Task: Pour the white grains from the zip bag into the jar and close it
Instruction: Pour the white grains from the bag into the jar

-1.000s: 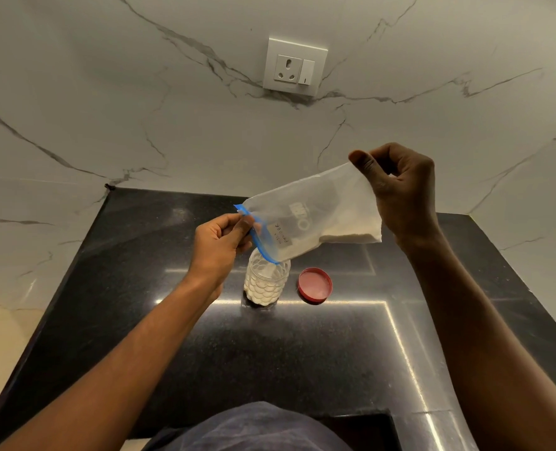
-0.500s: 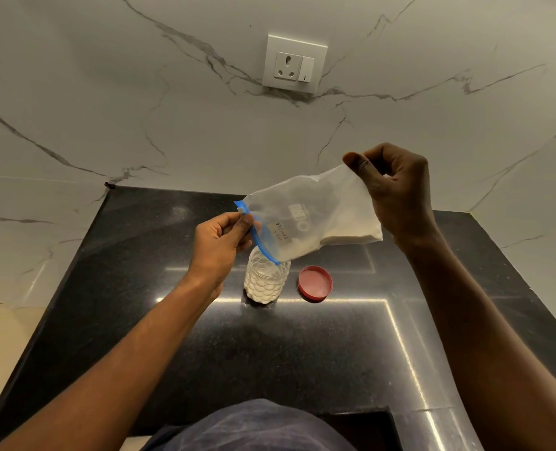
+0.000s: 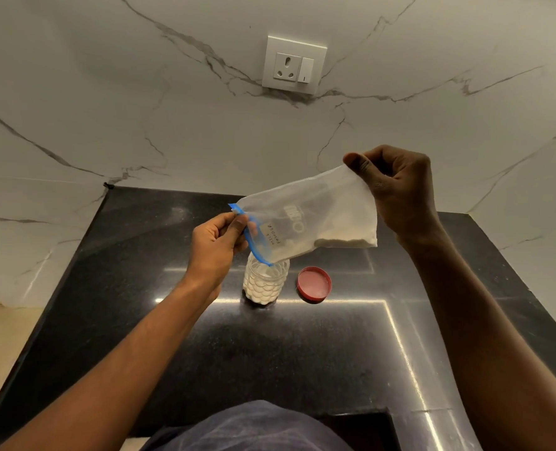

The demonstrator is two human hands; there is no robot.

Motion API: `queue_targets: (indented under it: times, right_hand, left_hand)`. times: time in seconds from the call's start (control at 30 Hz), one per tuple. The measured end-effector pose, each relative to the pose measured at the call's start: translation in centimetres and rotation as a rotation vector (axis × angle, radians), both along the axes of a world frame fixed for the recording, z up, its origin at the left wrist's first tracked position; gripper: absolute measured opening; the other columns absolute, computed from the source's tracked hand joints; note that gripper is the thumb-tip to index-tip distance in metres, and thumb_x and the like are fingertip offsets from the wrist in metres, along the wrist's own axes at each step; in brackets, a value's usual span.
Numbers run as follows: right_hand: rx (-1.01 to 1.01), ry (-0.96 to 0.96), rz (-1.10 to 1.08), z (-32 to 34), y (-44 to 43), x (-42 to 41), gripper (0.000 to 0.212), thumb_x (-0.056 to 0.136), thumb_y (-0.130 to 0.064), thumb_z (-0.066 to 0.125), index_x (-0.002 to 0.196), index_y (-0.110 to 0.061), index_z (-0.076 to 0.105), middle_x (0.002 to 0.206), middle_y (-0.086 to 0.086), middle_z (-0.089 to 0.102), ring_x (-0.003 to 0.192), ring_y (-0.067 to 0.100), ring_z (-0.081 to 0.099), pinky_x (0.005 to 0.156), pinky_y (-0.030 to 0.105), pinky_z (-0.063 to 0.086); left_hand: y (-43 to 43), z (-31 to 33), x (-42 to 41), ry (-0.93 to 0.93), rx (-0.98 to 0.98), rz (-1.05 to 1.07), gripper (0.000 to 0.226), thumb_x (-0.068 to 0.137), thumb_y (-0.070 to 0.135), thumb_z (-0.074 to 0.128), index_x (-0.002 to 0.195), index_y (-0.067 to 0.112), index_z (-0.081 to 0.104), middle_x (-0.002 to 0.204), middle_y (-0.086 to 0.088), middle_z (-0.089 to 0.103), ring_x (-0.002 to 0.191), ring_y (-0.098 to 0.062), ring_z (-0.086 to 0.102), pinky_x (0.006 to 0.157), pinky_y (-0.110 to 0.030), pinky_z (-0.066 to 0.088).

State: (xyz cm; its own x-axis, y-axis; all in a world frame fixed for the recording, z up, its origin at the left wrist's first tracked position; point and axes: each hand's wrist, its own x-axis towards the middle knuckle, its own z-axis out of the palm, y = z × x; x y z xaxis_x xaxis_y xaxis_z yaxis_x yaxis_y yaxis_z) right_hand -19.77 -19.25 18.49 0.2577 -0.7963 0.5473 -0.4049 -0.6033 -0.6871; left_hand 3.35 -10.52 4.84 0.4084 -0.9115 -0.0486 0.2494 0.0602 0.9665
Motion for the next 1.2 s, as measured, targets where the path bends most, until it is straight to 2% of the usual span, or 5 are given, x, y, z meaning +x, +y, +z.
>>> queue_targets:
  times: [0.2, 0.43, 0.77, 1.07, 1.2]
  right_hand:
    - [0.021, 0.002, 0.002, 0.07, 0.01, -0.14, 0.021, 0.095, -0.033, 0.075, 0.086, -0.015, 0.073, 0.076, 0.000, 0.071, 0.072, 0.029, 0.069, 0.067, 0.039, 0.061]
    - [-0.002, 0.007, -0.004, 0.25, -0.03, -0.18, 0.020, 0.094, -0.035, 0.075, 0.087, -0.016, 0.073, 0.077, -0.004, 0.071, 0.073, 0.027, 0.070, 0.067, 0.041, 0.062]
    - [-0.040, -0.003, 0.005, 0.33, -0.17, 0.10, 0.022, 0.094, -0.036, 0.076, 0.087, -0.016, 0.074, 0.074, -0.009, 0.070, 0.067, 0.013, 0.064, 0.063, 0.025, 0.054]
    - [-0.064, 0.017, 0.016, 0.32, -0.35, 0.17, 0.023, 0.093, -0.038, 0.076, 0.087, -0.016, 0.075, 0.075, -0.007, 0.071, 0.067, 0.017, 0.065, 0.062, 0.030, 0.056]
    - [-0.054, 0.005, 0.011, 0.31, -0.55, 0.31, 0.029, 0.093, -0.039, 0.076, 0.086, -0.011, 0.076, 0.075, 0.001, 0.073, 0.070, 0.029, 0.068, 0.065, 0.042, 0.059]
  left_hand:
    - [0.05, -0.31, -0.13, 0.015, -0.009, -0.010, 0.019, 0.104, 0.020, 0.064, 0.117, 0.014, 0.076, 0.108, -0.006, 0.081, 0.097, -0.015, 0.078, 0.079, -0.023, 0.063]
    - [0.19, -0.29, -0.17, 0.017, 0.003, -0.010, 0.022, 0.103, 0.022, 0.064, 0.120, 0.013, 0.075, 0.113, -0.009, 0.080, 0.105, -0.025, 0.076, 0.089, -0.034, 0.065]
    - [0.18, -0.33, -0.29, 0.033, 0.000, -0.007, 0.021, 0.101, 0.022, 0.067, 0.118, 0.014, 0.076, 0.108, -0.005, 0.082, 0.101, -0.020, 0.078, 0.081, -0.025, 0.064]
    - [0.43, -0.15, -0.47, 0.041, -0.005, 0.008, 0.015, 0.102, 0.020, 0.066, 0.113, 0.019, 0.076, 0.107, -0.004, 0.082, 0.097, -0.015, 0.078, 0.082, -0.026, 0.064]
    - [0.50, -0.18, -0.55, 0.049, -0.009, 0.000, 0.013, 0.101, 0.020, 0.067, 0.110, 0.021, 0.077, 0.106, -0.003, 0.082, 0.098, -0.015, 0.078, 0.081, -0.026, 0.064]
